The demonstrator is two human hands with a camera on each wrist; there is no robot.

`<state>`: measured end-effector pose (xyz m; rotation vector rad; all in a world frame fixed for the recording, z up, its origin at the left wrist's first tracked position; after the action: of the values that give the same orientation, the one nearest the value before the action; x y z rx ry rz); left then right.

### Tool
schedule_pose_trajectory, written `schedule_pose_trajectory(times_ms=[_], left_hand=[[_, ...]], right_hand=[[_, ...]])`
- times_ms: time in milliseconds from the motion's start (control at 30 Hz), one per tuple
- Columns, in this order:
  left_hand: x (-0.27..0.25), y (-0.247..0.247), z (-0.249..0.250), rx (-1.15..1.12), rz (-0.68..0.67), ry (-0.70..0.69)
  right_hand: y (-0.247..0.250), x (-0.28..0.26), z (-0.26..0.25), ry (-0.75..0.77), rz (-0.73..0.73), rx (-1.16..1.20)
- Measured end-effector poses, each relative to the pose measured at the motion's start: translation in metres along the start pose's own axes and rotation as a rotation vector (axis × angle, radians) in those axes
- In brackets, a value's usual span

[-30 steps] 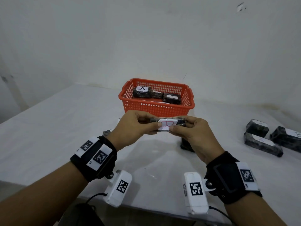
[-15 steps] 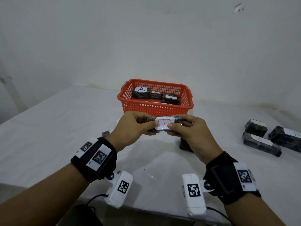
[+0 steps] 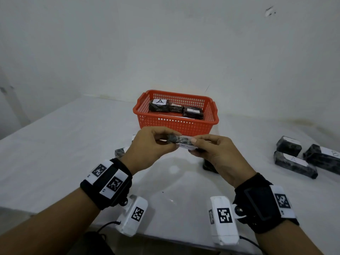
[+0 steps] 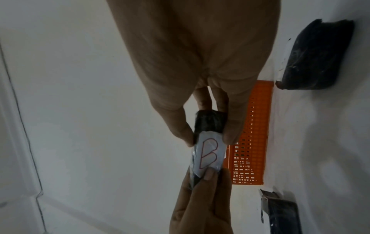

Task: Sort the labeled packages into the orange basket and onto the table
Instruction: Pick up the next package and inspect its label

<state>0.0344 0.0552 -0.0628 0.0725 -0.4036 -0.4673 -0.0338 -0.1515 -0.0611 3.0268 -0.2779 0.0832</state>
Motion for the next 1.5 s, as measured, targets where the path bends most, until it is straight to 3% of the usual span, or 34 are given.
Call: schedule_pose_trajectory(times_ms=[200,700,933,1100,1500], left_hand=[[-0.004,0.001,0.009,-0.021,-0.039,0.074],[-0.004,0.002,0.011,-0.057,-0.014,0.122],[-0.004,0.004,0.011,-0.08,-0.025,0.149],[-0.002,0.003,0.014,-0.098,-0.031,0.156],[-0.002,0.0,0.012,-0.115,0.021,0.141]], right_hand=[[0.003,-0.003,-0.004,0.112,0.059,-0.121],[0.0,-0.007,-0.004,0.114,0.034,-0.246],[0.0,-0.007,0.0,0.123,0.03,-0.218],[-0.006,-0.008,-0.002,-0.057,-0.046,0.041],[-0.005,-0.008,-0.002,0.015,0.007,0.015]])
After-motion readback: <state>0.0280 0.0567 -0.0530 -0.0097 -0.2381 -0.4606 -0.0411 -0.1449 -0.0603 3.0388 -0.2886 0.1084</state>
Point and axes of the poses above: each hand's wrist, its own x-axis towards the middle knuckle, its own y-axis out of the back of the hand, z = x × y, the point moved 1 cm from there along x, towards the middle knuckle, and after that the axes turned 9 degrees about -x, right-handed, at the moved point
